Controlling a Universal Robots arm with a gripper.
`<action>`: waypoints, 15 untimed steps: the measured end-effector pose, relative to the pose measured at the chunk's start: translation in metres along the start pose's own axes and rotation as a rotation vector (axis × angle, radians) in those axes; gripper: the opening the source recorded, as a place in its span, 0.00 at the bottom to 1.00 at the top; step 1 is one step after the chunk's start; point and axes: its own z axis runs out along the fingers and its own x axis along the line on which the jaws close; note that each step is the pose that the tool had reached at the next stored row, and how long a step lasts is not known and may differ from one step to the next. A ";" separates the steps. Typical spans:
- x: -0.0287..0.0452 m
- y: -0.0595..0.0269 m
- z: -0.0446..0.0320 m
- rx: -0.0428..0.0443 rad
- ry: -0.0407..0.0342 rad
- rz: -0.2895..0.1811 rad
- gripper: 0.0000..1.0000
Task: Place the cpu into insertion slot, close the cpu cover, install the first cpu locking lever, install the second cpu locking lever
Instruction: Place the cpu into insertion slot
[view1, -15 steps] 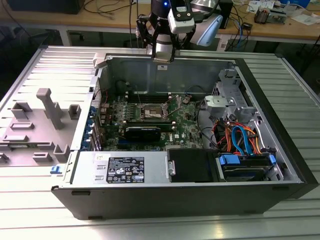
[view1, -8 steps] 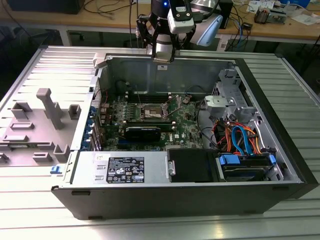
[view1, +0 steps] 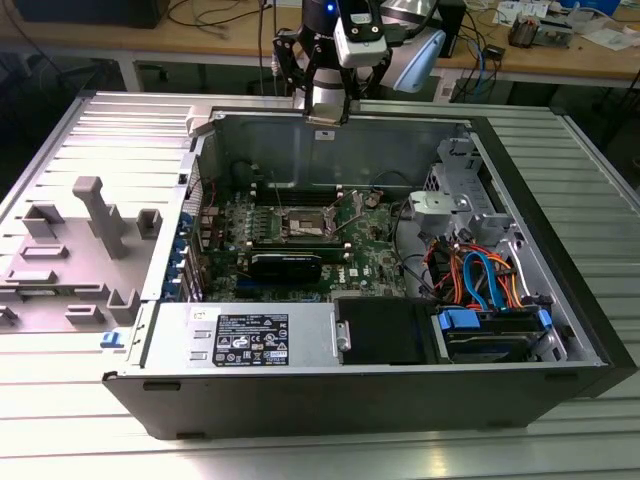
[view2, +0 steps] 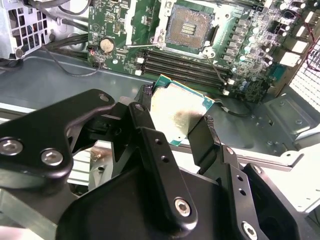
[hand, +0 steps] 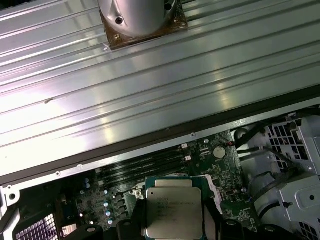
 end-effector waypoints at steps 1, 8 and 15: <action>0.0000 0.0000 0.0000 0.0000 -0.0002 0.002 0.54; 0.0001 -0.0001 0.0003 -0.0003 -0.0016 0.019 0.54; 0.0001 -0.0001 0.0005 -0.0013 -0.0060 0.068 0.54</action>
